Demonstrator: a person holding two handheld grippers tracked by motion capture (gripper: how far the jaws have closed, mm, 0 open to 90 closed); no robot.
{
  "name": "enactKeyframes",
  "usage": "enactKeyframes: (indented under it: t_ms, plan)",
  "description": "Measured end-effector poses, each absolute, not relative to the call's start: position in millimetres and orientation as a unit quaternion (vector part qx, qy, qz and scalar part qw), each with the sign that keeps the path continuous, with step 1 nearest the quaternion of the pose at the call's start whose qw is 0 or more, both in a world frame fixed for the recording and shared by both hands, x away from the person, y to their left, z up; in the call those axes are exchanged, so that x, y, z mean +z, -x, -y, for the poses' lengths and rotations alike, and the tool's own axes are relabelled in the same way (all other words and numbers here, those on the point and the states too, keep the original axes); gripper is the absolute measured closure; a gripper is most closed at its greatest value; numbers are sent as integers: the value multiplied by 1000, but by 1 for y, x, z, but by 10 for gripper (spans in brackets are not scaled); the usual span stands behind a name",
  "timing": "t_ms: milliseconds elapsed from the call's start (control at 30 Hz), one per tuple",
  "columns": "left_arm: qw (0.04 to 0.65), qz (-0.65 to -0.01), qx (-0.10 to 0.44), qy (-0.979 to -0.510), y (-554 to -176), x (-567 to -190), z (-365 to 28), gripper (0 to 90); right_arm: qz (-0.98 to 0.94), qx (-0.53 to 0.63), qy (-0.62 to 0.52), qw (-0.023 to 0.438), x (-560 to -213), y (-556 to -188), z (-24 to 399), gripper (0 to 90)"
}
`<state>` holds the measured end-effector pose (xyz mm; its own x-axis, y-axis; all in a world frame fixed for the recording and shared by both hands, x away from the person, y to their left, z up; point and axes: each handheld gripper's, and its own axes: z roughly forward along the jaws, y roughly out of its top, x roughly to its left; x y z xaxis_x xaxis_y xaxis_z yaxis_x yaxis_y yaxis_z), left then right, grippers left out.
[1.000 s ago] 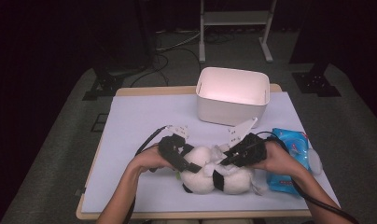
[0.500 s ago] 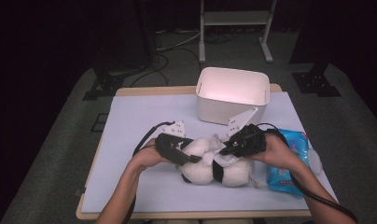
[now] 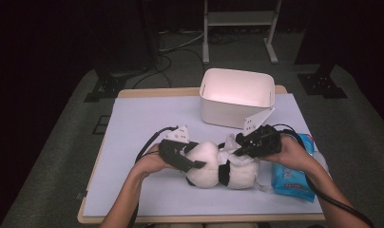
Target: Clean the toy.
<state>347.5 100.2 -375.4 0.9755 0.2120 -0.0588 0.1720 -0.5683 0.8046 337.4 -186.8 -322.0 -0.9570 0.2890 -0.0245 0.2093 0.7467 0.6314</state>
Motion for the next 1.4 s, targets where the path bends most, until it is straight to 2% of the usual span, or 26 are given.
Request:
enactKeyframes:
  t_ms: [400,633,833,900,1200,1400]
  plan:
    - [448,-145,-7,-882,-351,-376,-106,102,-940,318,-110,57,-323,-326,187,791]
    - [448,-153,-38,-880,-355,-382,-107,88,-940,320,-102,55,-324,-321,192,791]
    - [453,-135,-14,-881,-346,-383,-108,290,-938,328,-106,46,-322,-322,190,790]
    - [452,-136,-4,-881,-344,-383,-109,318,-938,326,-105,48,-320,-323,187,791]
    - [451,-124,25,-883,-339,-373,-109,341,-935,334,-94,71,-315,-326,163,792]
    - [453,-127,14,-883,-336,-374,-112,340,-935,333,-96,70,-313,-323,172,788]
